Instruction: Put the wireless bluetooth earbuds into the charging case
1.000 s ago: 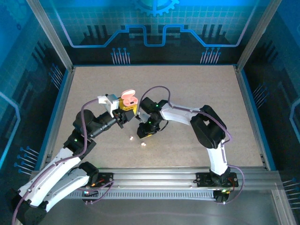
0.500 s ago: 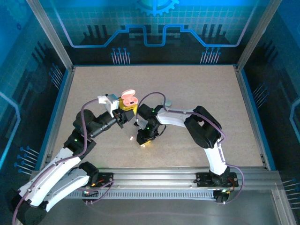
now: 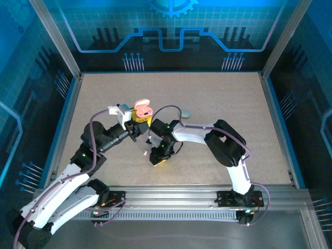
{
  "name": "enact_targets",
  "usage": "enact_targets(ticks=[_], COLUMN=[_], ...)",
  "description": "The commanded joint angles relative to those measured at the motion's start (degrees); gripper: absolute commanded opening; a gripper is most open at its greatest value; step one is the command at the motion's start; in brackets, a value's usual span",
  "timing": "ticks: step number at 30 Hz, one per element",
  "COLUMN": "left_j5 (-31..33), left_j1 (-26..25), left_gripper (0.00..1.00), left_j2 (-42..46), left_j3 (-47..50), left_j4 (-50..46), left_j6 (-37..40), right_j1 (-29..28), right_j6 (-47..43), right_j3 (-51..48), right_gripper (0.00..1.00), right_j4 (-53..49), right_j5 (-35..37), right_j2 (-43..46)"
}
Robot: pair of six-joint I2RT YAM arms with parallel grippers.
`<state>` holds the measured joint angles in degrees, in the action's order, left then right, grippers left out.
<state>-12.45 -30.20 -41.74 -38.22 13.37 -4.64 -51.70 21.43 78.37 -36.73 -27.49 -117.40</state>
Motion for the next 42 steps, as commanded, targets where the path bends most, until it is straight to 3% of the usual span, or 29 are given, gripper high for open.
enact_targets(ticks=[1, 11, 21, 33, 42], left_j5=[-1.2, -1.1, -1.2, -1.1, -1.0], left_j1=[0.2, 0.3, 0.3, 0.2, 0.3], left_gripper=[0.32, 0.32, 0.32, 0.32, 0.32], left_j2=[-0.3, -0.1, 0.4, 1.2, 1.7], left_j3=[-1.1, -0.9, -1.7, -1.6, -1.3], left_j4=[2.0, 1.8, 1.3, 0.4, 0.2], left_j6=[-1.2, -1.1, -0.8, -0.7, -0.8], right_j1=[-1.1, -3.0, -4.5, -8.1, -8.3], right_j6=[1.2, 1.7, 7.3, 14.5, 15.2], right_j3=[1.6, 5.2, 9.9, 13.6, 15.3], right_gripper=[0.34, 0.33, 0.34, 0.39, 0.33], right_j4=[0.8, -0.7, -7.0, -9.1, -11.1], right_j5=[-1.0, -0.3, 11.5, 15.0, 17.6], right_j2=[1.1, -1.2, -2.5, -6.5, -8.0])
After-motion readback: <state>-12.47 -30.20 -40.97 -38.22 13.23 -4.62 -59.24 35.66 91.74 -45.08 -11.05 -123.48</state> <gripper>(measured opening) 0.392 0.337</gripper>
